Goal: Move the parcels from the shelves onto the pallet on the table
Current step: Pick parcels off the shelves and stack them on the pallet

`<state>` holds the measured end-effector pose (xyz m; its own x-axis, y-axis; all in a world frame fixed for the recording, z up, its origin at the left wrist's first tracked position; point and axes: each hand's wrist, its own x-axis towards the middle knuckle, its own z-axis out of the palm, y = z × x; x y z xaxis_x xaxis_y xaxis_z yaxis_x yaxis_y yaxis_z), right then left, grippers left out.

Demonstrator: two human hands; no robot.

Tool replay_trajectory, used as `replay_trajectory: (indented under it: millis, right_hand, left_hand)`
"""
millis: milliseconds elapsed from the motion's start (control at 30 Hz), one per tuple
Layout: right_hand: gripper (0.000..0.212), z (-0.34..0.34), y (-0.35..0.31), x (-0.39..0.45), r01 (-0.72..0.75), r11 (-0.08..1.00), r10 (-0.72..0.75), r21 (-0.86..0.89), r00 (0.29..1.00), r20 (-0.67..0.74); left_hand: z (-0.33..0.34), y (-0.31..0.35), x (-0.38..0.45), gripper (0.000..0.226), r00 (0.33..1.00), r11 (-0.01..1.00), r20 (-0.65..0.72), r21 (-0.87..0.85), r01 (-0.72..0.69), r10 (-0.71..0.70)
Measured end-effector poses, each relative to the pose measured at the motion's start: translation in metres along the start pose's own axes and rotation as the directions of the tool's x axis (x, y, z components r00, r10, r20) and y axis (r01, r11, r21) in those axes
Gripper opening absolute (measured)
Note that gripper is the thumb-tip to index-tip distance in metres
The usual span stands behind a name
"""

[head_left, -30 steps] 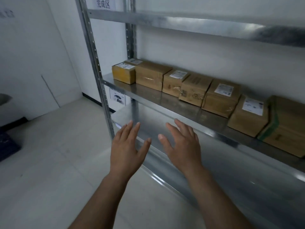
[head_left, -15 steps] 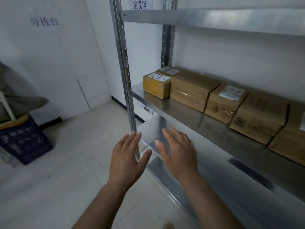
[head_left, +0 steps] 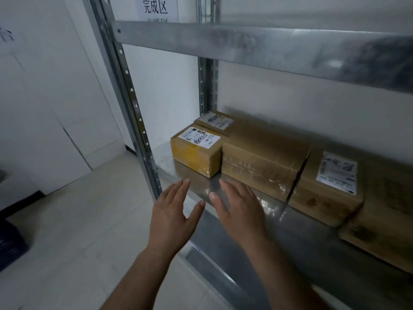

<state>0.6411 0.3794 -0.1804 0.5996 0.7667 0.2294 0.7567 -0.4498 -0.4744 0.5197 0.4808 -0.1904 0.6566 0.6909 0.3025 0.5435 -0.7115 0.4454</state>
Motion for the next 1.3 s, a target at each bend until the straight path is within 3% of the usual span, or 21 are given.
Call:
replay_trajectory:
  millis: [167,333,400,500,633,700,800,867,1000,1167,1300]
  right_hand:
    - [0.078,0.019,-0.006,0.046,-0.137,0.99,0.137,-0.009,0.989,-0.057]
    - [0.059,0.04,-0.02,0.092,-0.321,0.947,0.305,-0.021,0.917,-0.255]
    - [0.053,0.051,-0.023,0.111,-0.404,0.914,0.391,-0.014,0.891,-0.231]
    - [0.071,0.065,-0.029,0.135,-0.485,0.868,0.496,0.103,0.844,-0.204]
    - [0.049,0.078,-0.032,0.151,-0.584,0.782,0.622,0.215,0.754,-0.214]
    - [0.046,0.085,-0.031,0.157,-0.624,0.738,0.673,0.256,0.708,-0.214]
    - [0.038,0.091,-0.034,0.161,-0.642,0.639,0.753,0.423,0.633,-0.178]
    - [0.023,0.088,-0.04,0.158,-0.639,0.562,0.793,0.525,0.597,-0.122]
    - [0.03,0.085,-0.05,0.144,-0.59,0.5,0.787,0.633,0.615,-0.048]
    - [0.028,0.09,-0.065,0.127,-0.567,0.536,0.751,0.626,0.659,-0.045]
    - [0.017,0.089,-0.077,0.104,-0.512,0.608,0.712,0.607,0.69,-0.131]
  left_hand:
    - [0.007,-0.03,0.065,0.076,0.999,0.993,0.035,-0.116,0.013,-0.008]
    - [0.003,-0.063,0.14,0.072,0.997,0.968,0.077,-0.252,-0.008,0.028]
    - [0.001,-0.073,0.167,0.072,0.995,0.956,0.098,-0.293,0.021,0.009]
    - [0.002,-0.082,0.202,0.07,0.988,0.944,0.154,-0.323,0.068,-0.019]
    - [0.014,-0.095,0.235,0.068,0.95,0.929,0.309,-0.341,0.144,-0.034]
    - [0.018,-0.1,0.243,0.056,0.929,0.928,0.368,-0.338,0.158,-0.024]
    - [0.019,-0.106,0.251,0.04,0.933,0.926,0.358,-0.36,0.117,0.021]
    - [0.02,-0.112,0.254,0.041,0.921,0.904,0.39,-0.391,0.171,-0.006]
    - [0.022,-0.127,0.249,0.039,0.897,0.854,0.442,-0.471,0.22,0.012]
    - [0.006,-0.134,0.222,0.039,0.909,0.77,0.417,-0.582,0.263,0.005]
    - [-0.011,-0.142,0.189,0.04,0.924,0.71,0.381,-0.648,0.275,-0.01]
